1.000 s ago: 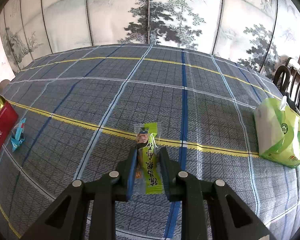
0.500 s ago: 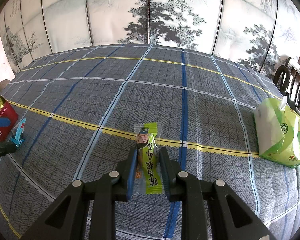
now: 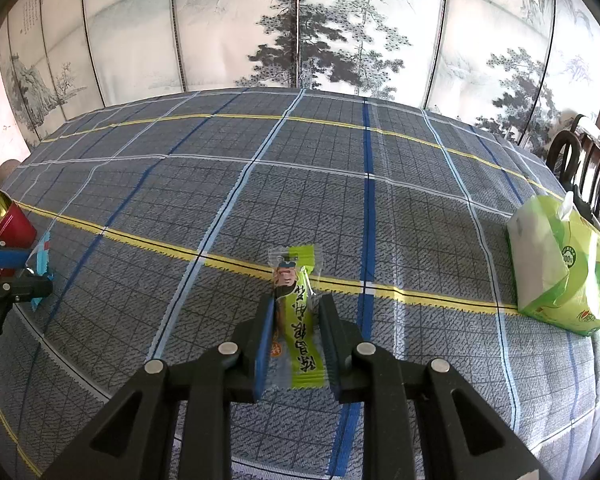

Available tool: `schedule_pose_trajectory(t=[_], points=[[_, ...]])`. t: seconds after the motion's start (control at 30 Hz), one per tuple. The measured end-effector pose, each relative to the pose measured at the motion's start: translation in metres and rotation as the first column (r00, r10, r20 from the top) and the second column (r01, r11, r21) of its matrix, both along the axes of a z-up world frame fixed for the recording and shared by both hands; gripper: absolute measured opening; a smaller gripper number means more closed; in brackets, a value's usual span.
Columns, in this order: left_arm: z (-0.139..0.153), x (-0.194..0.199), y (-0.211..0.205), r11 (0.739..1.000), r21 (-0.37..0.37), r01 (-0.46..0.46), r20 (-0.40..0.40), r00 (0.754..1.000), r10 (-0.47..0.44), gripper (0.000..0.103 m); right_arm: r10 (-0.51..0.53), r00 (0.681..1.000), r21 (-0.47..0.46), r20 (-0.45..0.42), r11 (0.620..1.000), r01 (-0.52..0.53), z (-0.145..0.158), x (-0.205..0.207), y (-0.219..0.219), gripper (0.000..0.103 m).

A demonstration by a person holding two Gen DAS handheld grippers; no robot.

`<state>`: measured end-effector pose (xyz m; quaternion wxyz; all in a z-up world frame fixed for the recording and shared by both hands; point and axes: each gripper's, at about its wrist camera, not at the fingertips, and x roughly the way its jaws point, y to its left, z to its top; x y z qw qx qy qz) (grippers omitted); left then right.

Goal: Organize snacks
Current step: 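Close the left gripper on the blue-wrapped candy while the right gripper holds the green stick, then carry the blue candy into the gold tin and open the left gripper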

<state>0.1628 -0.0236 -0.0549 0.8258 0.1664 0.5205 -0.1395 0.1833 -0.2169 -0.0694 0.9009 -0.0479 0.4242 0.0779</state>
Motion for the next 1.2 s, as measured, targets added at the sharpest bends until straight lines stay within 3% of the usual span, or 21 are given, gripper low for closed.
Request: schedule_pose_trajectory(t=[0.5, 1.2], points=[[0.008, -0.006, 0.002, 0.999, -0.008, -0.046, -0.008, 0.999, 0.046, 0.024, 0.000, 1.000, 0.000, 0.000, 1.000, 0.000, 0.000, 0.000, 0.000, 0.023], [0.060, -0.045, 0.018, 0.983, -0.060, -0.176, 0.036, 0.983, 0.178, 0.024, 0.000, 1.000, -0.002, 0.001, 1.000, 0.000, 0.000, 0.000, -0.001, 0.023]])
